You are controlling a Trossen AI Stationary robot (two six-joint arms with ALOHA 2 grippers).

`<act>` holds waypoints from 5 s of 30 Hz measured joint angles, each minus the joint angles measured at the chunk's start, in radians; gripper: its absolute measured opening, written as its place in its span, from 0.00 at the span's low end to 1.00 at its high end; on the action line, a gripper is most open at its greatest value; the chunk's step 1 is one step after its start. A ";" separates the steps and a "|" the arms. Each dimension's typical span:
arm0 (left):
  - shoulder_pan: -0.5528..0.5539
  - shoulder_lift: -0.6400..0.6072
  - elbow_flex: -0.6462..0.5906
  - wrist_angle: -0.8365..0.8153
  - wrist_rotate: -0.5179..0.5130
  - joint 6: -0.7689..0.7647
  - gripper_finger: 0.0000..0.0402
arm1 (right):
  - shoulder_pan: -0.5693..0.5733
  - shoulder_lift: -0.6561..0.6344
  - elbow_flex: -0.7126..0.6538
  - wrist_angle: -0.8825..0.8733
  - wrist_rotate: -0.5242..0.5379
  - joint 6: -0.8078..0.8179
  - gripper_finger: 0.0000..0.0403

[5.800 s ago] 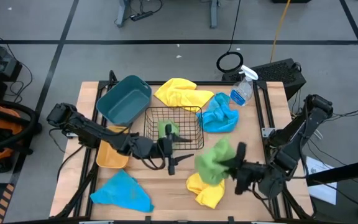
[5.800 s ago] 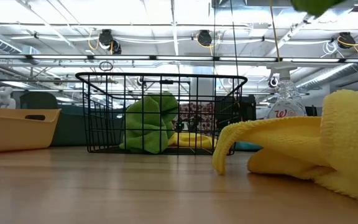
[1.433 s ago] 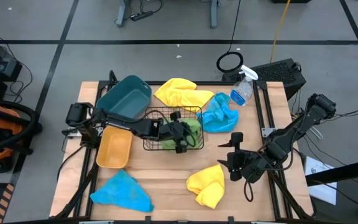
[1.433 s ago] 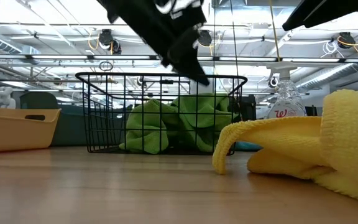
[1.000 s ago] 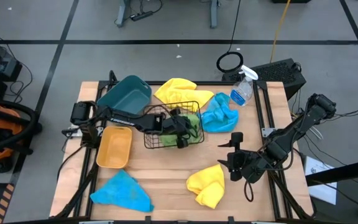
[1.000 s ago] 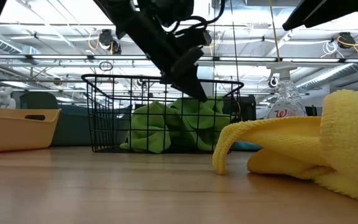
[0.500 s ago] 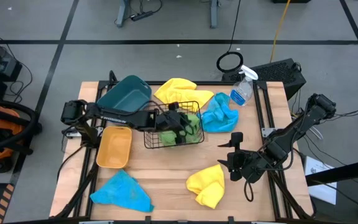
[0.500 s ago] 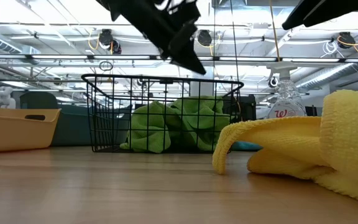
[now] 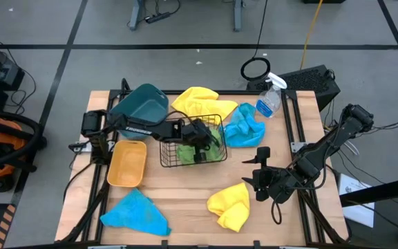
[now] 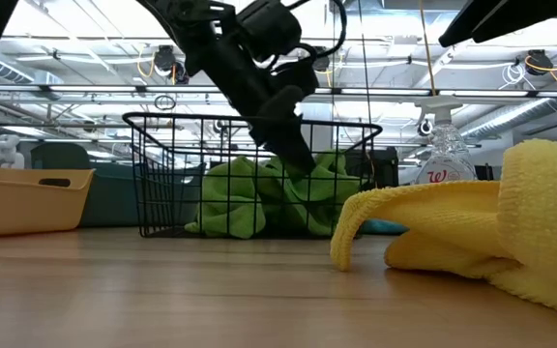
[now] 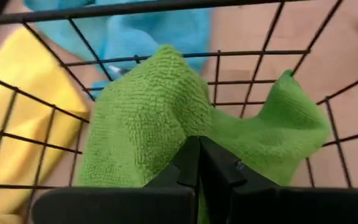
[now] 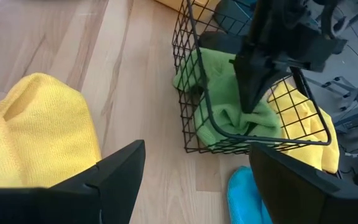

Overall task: Sort microfiber towel by color & place in baskets
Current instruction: Put the green microfiber towel into the black wire basket, then put the bottom yellow microfiber towel into the blue bin

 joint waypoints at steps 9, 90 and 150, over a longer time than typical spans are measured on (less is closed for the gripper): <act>-0.029 0.005 0.000 -0.018 0.066 -0.011 0.03 | 0.000 0.000 0.000 0.000 0.000 0.000 0.70; -0.605 -0.166 0.000 -0.074 -0.344 0.014 0.01 | 0.094 0.040 -0.455 0.779 -0.452 0.261 0.75; -0.504 -0.110 0.001 0.506 -0.417 0.182 0.38 | -0.044 -0.161 -0.232 0.473 -0.185 -0.281 0.05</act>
